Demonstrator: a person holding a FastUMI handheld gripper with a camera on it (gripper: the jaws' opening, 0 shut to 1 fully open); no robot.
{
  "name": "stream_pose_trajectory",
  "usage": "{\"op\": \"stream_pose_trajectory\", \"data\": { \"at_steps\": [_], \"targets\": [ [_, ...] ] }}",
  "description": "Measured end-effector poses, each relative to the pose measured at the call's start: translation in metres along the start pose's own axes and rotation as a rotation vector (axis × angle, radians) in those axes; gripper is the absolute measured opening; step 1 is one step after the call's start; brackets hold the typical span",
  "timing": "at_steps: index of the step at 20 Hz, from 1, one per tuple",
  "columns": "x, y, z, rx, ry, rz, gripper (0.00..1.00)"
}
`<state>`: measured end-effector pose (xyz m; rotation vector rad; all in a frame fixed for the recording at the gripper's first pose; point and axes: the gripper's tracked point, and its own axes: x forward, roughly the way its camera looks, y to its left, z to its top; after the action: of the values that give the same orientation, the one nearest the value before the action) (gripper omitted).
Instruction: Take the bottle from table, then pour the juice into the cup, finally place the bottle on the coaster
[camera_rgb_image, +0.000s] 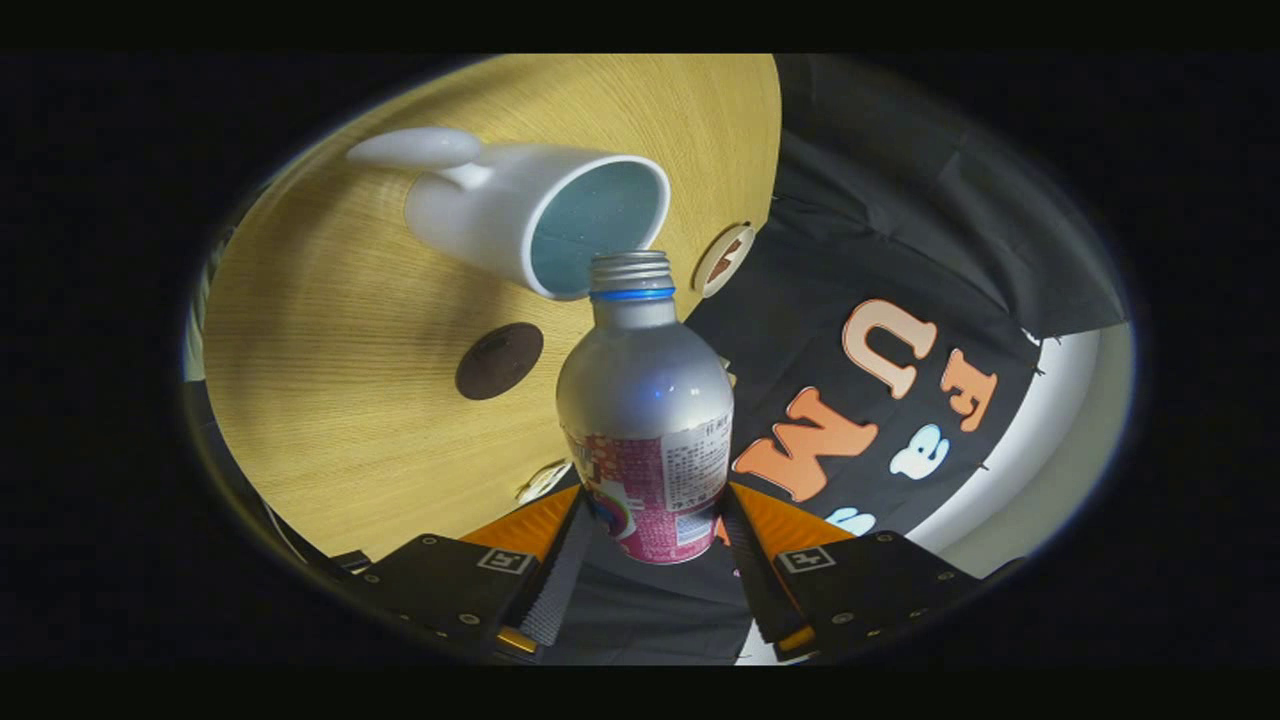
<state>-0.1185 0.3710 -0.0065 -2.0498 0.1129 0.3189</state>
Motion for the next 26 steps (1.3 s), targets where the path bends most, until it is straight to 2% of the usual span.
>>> {"op": "stream_pose_trajectory", "data": {
  "at_steps": [5,18,26],
  "targets": [
    [0.005,-0.008,-0.004,-0.04,0.015,-0.014,0.73],
    [0.001,-0.014,-0.005,-0.052,0.016,-0.033,0.74],
    [0.001,-0.007,0.003,0.06,-0.014,-0.021,0.73]
  ]
}}
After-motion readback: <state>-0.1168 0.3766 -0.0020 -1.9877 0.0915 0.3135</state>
